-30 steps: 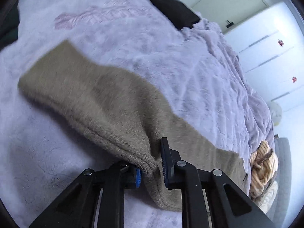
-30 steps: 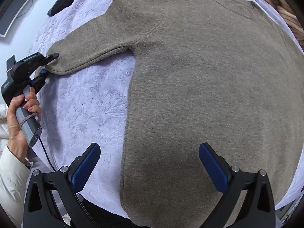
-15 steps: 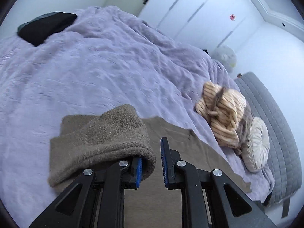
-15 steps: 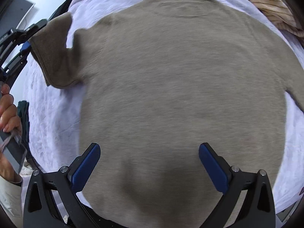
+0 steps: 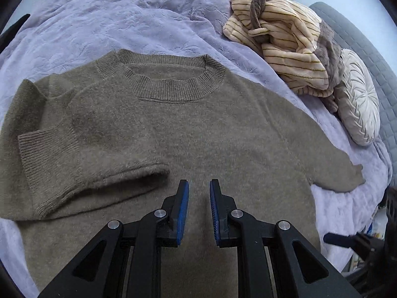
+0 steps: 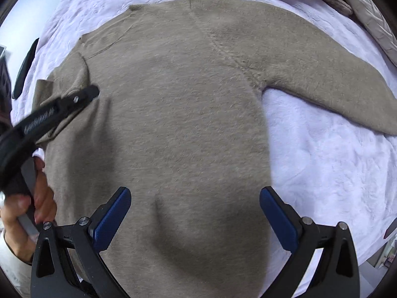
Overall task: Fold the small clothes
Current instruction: 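Fold the held sleeve across the sweater body and open the left tool, then grasp the folded cuff with the right tool, straighten it, release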
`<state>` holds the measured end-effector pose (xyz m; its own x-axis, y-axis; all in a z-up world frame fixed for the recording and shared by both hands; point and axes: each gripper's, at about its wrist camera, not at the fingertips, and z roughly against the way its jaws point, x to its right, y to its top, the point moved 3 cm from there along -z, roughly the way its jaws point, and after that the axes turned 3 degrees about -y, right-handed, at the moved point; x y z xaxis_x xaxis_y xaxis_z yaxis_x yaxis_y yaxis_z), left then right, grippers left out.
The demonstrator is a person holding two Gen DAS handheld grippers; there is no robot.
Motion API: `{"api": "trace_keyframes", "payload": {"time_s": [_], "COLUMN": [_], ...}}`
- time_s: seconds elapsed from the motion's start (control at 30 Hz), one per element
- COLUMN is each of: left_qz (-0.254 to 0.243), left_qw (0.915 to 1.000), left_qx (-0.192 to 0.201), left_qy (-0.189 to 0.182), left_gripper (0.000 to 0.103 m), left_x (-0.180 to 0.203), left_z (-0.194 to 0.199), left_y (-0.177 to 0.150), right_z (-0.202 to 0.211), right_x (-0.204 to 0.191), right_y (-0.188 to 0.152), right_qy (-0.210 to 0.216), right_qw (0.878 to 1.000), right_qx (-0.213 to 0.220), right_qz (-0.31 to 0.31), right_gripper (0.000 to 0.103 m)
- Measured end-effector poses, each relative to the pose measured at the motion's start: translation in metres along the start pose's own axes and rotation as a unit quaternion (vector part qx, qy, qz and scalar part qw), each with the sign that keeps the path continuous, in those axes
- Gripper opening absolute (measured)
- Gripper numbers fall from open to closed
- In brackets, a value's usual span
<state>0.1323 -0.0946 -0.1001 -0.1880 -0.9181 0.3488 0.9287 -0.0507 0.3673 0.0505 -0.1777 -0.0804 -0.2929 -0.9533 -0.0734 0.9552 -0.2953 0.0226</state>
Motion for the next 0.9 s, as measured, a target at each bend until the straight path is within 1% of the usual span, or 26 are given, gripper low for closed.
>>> {"api": "trace_keyframes", "payload": {"time_s": [0.07,0.1,0.13,0.17,0.2,0.23,0.27,0.33,0.37,0.43,0.47,0.5,0.53,0.57,0.6,0.67,0.7,0.73,0.77,0.8,0.83,0.87,0.9], "left_qz": [-0.001,0.004,0.014,0.028,0.045,0.064,0.078,0.108,0.123,0.141,0.142,0.141,0.141,0.144,0.145,0.144,0.144,0.145,0.148,0.154,0.161,0.171,0.179], "left_qw": [0.9998,0.9995,0.9988,0.9972,0.9937,0.9882,0.9840,0.9760,0.9723,0.9663,0.9646,0.9634,0.9626,0.9629,0.9637,0.9651,0.9653,0.9647,0.9633,0.9611,0.9589,0.9565,0.9548], "left_qx": [0.013,0.020,0.030,0.041,0.057,0.078,0.090,0.085,0.079,0.064,0.056,0.045,0.035,0.027,0.027,0.034,0.036,0.039,0.040,0.040,0.040,0.041,0.043], "left_qy": [0.015,0.023,0.036,0.056,0.085,0.115,0.133,0.169,0.183,0.206,0.215,0.224,0.229,0.227,0.222,0.216,0.215,0.216,0.220,0.226,0.230,0.233,0.233], "left_gripper": [0.019,0.019,0.030,0.057,0.069,0.073,0.073,0.073,0.073,0.073,0.073,0.073,0.073,0.073,0.073,0.073,0.073,0.073,0.073,0.073,0.073,0.073,0.073], "left_x": [-0.005,-0.015,-0.026,-0.037,-0.052,-0.068,-0.082,-0.114,-0.130,-0.153,-0.162,-0.169,-0.173,-0.177,-0.178,-0.178,-0.178,-0.177,-0.178,-0.178,-0.181,-0.183,-0.183], "left_z": [0.023,0.036,0.049,0.060,0.073,0.086,0.096,0.107,0.108,0.107,0.105,0.101,0.094,0.090,0.087,0.081,0.079,0.074,0.070,0.065,0.062,0.058,0.057], "left_y": [-0.007,-0.012,-0.016,-0.019,-0.023,-0.026,-0.030,-0.038,-0.043,-0.052,-0.057,-0.063,-0.066,-0.069,-0.069,-0.065,-0.063,-0.059,-0.057,-0.054,-0.050,-0.048,-0.047], "right_z": [0.001,0.002,0.004,0.007,0.008,0.011,0.012,0.012,0.012,0.009,0.004,0.001,-0.008,-0.013,-0.020,-0.035,-0.039,-0.043,-0.044,-0.044,-0.042,-0.043,-0.044], "right_x": [-0.004,-0.009,-0.017,-0.027,-0.038,-0.058,-0.071,-0.103,-0.118,-0.159,-0.183,-0.192,-0.211,-0.218,-0.226,-0.236,-0.238,-0.242,-0.244,-0.245,-0.238,-0.239,-0.240], "right_y": [0.010,0.017,0.026,0.033,0.040,0.051,0.056,0.069,0.076,0.081,0.079,0.077,0.075,0.072,0.070,0.069,0.071,0.074,0.078,0.082,0.083,0.087,0.088], "right_qy": [-0.001,-0.003,-0.005,-0.007,-0.008,-0.010,-0.011,-0.011,-0.013,-0.027,-0.042,-0.054,-0.075,-0.089,-0.111,-0.142,-0.150,-0.159,-0.162,-0.163,-0.160,-0.151,-0.135], "right_qw": [1.000,1.000,0.999,0.998,0.997,0.993,0.989,0.978,0.969,0.944,0.923,0.908,0.885,0.872,0.854,0.829,0.823,0.819,0.819,0.822,0.826,0.834,0.846], "right_qx": [0.006,0.012,0.023,0.033,0.043,0.058,0.070,0.090,0.104,0.133,0.152,0.164,0.176,0.181,0.187,0.194,0.197,0.202,0.205,0.209,0.207,0.196,0.185], "right_qz": [0.008,0.016,0.031,0.047,0.066,0.099,0.127,0.186,0.224,0.302,0.350,0.382,0.425,0.446,0.473,0.505,0.511,0.512,0.510,0.504,0.499,0.493,0.481], "right_gripper": [0.103,0.103,0.103,0.103,0.103,0.103,0.103,0.103,0.103,0.103,0.103,0.103,0.103,0.103,0.103,0.101,0.101,0.098,0.086,0.077,0.053,0.021,0.017]}}
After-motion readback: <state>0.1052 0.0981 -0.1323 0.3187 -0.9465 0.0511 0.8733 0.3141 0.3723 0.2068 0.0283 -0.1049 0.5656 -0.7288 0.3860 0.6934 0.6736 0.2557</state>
